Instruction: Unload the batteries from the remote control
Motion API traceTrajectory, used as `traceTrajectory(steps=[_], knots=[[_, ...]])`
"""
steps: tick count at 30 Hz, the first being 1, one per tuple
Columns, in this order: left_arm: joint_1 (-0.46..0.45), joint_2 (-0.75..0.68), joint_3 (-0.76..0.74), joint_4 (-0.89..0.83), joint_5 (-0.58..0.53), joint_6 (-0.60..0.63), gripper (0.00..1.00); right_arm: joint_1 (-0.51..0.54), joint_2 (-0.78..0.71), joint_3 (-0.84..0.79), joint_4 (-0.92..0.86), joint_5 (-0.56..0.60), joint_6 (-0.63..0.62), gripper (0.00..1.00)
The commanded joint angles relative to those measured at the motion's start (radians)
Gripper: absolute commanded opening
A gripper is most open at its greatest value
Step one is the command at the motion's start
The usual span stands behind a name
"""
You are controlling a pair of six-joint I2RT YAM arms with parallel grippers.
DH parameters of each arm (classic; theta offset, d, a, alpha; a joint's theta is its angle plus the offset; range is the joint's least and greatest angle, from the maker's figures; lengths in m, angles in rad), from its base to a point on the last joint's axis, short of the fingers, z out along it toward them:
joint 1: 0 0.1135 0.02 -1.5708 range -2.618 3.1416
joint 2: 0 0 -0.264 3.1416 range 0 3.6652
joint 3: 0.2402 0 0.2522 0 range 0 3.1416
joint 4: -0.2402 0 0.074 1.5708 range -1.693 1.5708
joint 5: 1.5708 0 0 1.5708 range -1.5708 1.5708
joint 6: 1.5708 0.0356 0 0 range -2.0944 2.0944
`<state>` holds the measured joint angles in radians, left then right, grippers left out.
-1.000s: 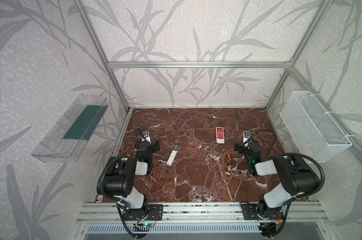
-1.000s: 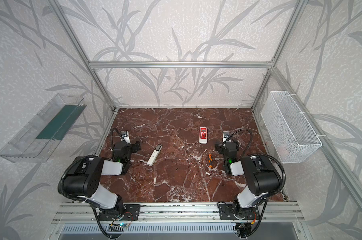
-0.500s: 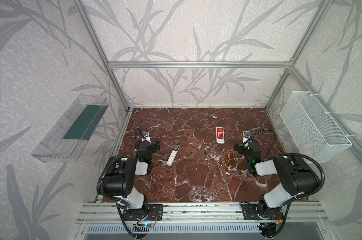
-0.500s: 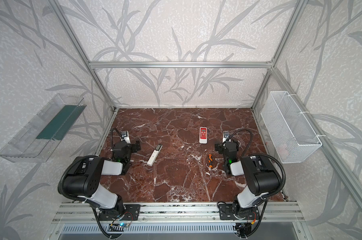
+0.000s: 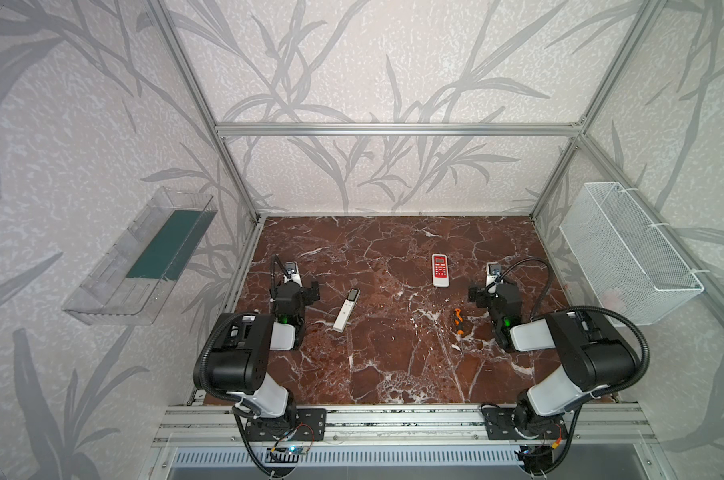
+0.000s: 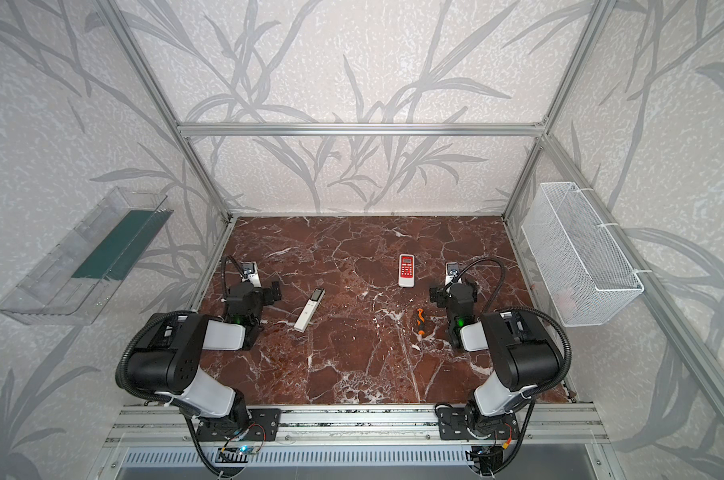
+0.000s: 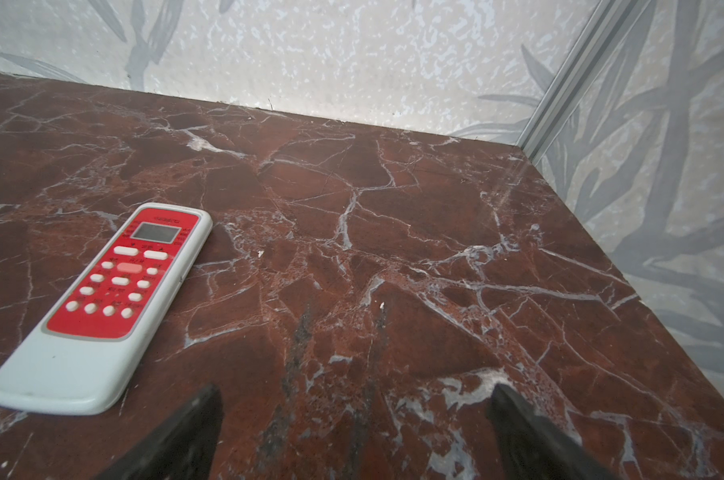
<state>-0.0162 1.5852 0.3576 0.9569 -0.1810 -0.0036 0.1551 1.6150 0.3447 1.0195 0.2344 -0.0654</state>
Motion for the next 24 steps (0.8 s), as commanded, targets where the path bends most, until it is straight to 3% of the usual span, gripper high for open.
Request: traceTrajectory(steps=[1,15,18,21,24], knots=[[0.007,-0.017,0.009,0.014,0.004,-0.006,0.99,-0.002,-0.018,0.010,0.019,-0.001,-0.007,0.99],[0.008,-0.017,0.012,0.008,-0.021,-0.018,0.99,-0.002,-0.018,0.012,0.016,-0.003,-0.007,0.99],[-0.007,-0.027,-0.044,0.121,-0.090,-0.022,0.99,-0.002,-0.021,-0.003,0.044,0.015,-0.005,0.99],[-0.024,-0.122,-0.100,0.148,-0.174,-0.027,0.99,-0.002,-0.064,-0.015,0.027,0.043,0.007,0.99],[-0.046,-0.276,-0.057,-0.048,-0.219,-0.019,1.00,0.007,-0.149,0.005,-0.080,0.073,0.006,0.99]])
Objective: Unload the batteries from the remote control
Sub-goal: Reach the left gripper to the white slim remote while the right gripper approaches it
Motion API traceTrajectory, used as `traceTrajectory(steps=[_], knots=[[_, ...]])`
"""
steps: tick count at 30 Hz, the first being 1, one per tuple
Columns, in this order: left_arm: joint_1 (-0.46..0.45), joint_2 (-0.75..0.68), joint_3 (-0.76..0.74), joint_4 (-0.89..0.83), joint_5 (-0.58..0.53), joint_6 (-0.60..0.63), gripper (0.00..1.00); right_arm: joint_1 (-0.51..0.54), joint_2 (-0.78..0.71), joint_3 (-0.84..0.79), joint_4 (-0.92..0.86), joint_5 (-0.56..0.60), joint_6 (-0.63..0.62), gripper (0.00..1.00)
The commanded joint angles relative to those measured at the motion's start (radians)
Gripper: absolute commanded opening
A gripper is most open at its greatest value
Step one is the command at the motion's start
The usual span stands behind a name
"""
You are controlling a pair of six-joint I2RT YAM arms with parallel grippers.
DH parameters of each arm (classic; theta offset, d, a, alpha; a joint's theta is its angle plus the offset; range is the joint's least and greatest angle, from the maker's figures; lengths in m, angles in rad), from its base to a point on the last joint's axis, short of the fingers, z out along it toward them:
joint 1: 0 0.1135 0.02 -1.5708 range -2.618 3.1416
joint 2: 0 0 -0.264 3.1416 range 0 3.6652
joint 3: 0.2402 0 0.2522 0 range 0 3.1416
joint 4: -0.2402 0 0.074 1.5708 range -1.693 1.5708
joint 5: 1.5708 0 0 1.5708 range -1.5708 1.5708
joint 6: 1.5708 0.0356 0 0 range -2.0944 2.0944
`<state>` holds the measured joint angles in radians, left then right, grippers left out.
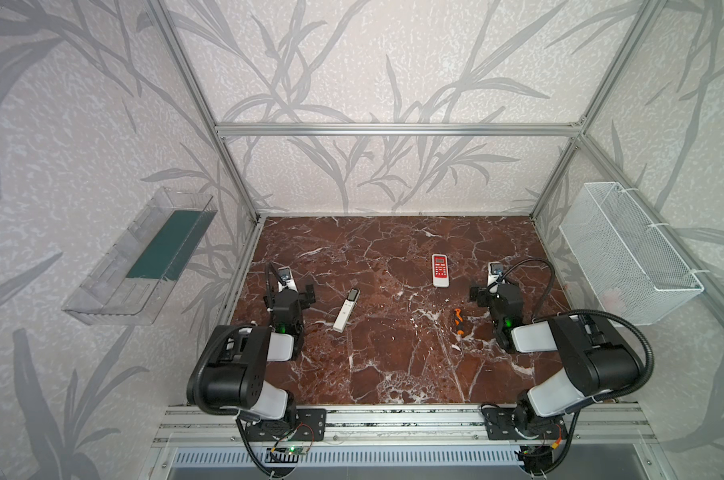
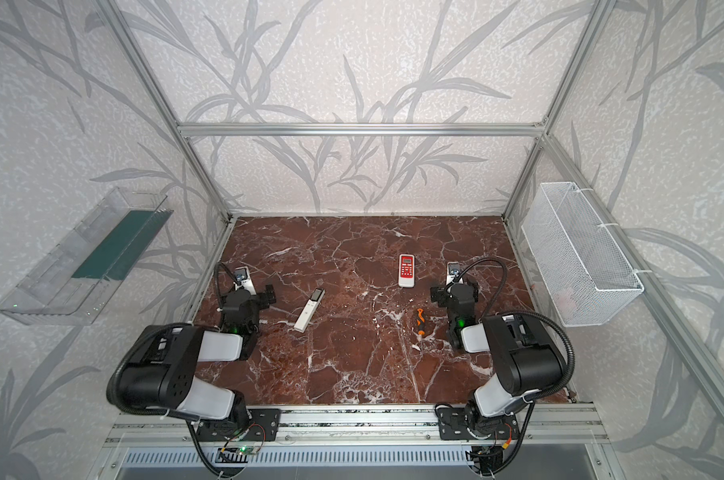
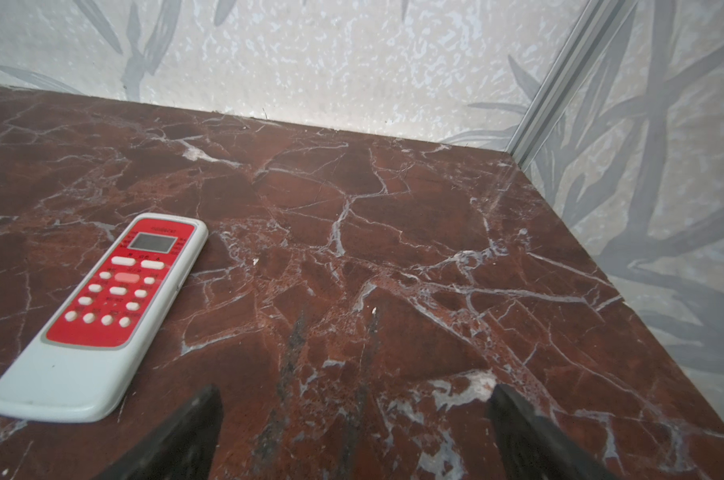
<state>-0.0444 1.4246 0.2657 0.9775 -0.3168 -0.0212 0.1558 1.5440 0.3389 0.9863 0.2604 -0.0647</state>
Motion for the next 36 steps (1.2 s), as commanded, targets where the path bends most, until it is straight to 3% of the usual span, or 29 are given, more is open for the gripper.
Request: traceTrajectory(steps=[1,4,6,12,14,19,22,29,36], knots=[[-0.021,-0.167,0.066,-0.160,-0.086,-0.011,1.00,0.015,-0.119,0.034,-0.118,0.087,0.005,0.99],[-0.022,-0.283,0.178,-0.421,-0.074,-0.068,0.99,0.025,-0.238,0.171,-0.472,0.142,0.078,0.99],[-0.021,-0.330,0.258,-0.599,-0.021,-0.091,0.99,0.027,-0.271,0.271,-0.668,0.098,0.143,1.00],[-0.024,-0.367,0.429,-0.952,0.218,-0.171,0.99,0.098,-0.255,0.435,-0.969,-0.097,0.337,0.95],[-0.040,-0.326,0.480,-1.045,0.318,-0.190,0.99,0.188,-0.237,0.454,-1.011,-0.079,0.330,0.94],[-0.183,-0.251,0.492,-1.180,0.331,-0.244,0.99,0.410,-0.151,0.516,-1.068,-0.009,0.296,0.94],[-0.227,-0.195,0.484,-1.235,0.373,-0.270,0.89,0.491,-0.095,0.556,-1.105,-0.058,0.331,0.94],[-0.291,-0.064,0.505,-1.334,0.391,-0.244,0.85,0.606,-0.030,0.557,-1.093,-0.120,0.401,0.94],[-0.331,0.000,0.536,-1.366,0.382,-0.249,0.81,0.613,-0.006,0.552,-1.052,-0.174,0.441,0.93]])
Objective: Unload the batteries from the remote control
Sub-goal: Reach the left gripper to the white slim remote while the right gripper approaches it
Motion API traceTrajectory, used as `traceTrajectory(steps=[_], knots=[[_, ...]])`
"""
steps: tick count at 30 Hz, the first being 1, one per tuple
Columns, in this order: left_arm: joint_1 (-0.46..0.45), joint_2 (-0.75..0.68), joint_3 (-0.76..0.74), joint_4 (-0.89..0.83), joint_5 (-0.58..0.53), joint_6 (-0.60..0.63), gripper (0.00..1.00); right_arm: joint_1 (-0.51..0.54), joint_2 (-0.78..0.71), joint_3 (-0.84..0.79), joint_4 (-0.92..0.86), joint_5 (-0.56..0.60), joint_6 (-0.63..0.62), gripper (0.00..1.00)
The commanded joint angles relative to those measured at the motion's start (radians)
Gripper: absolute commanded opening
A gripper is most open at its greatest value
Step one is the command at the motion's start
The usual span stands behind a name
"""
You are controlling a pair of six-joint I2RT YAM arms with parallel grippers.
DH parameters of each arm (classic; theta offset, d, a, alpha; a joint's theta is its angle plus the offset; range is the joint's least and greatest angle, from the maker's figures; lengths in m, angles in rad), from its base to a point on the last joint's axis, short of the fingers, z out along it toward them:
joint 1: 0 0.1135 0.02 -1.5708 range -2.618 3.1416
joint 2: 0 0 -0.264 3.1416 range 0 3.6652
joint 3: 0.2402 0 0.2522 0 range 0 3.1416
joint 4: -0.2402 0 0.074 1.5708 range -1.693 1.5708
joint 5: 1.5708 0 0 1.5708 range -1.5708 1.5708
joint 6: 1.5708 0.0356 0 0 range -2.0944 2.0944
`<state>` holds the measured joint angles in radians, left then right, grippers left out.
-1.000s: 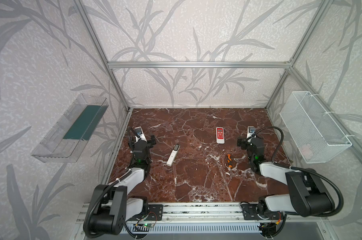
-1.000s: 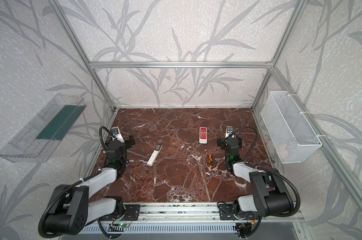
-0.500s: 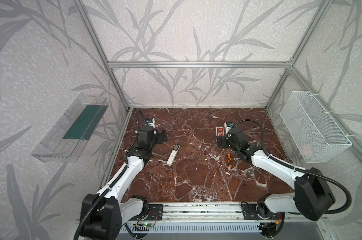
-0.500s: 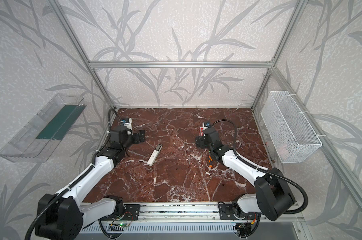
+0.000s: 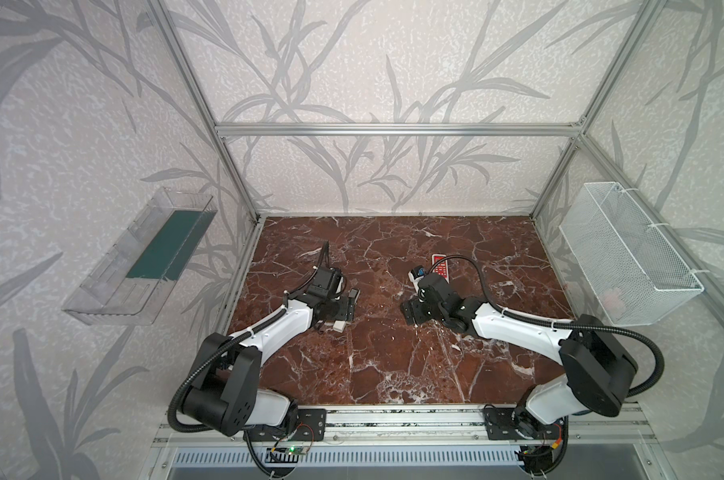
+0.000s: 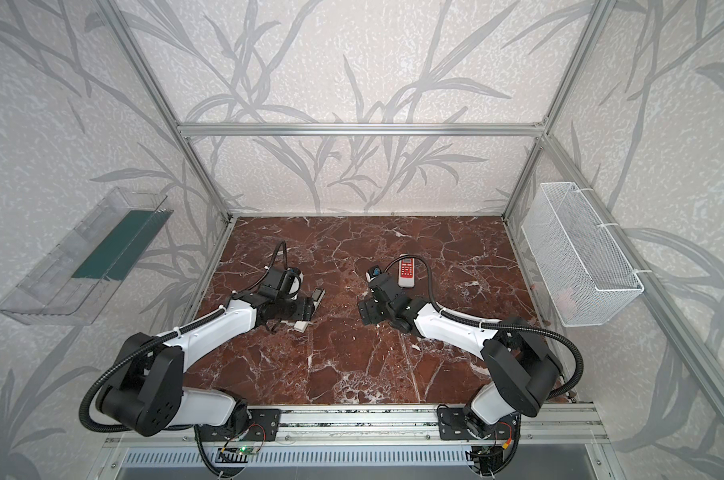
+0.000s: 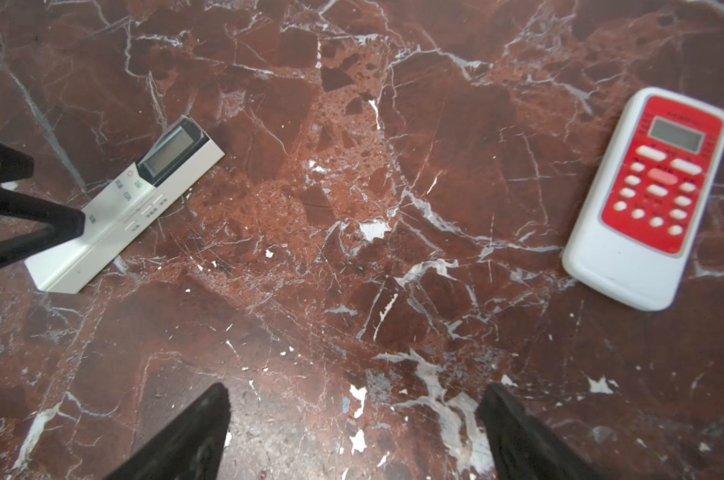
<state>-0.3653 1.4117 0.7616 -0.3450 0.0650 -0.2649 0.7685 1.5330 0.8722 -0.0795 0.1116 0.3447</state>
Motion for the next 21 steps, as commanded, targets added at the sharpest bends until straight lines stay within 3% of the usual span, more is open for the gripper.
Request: traceTrajectory(steps=[1,13,21], knots=[[-0.011,0.021,0.043,-0.042,-0.002,-0.003,0.81,0.000,0.001,0.017,0.017,-0.026,0.038,0.93],[-0.030,0.123,0.087,-0.013,0.007,0.006,0.76,0.002,-0.045,-0.001,0.014,-0.032,0.043,0.92],[-0.064,0.214,0.117,0.030,-0.005,-0.038,0.66,0.002,-0.053,-0.001,0.026,-0.073,0.076,0.90]])
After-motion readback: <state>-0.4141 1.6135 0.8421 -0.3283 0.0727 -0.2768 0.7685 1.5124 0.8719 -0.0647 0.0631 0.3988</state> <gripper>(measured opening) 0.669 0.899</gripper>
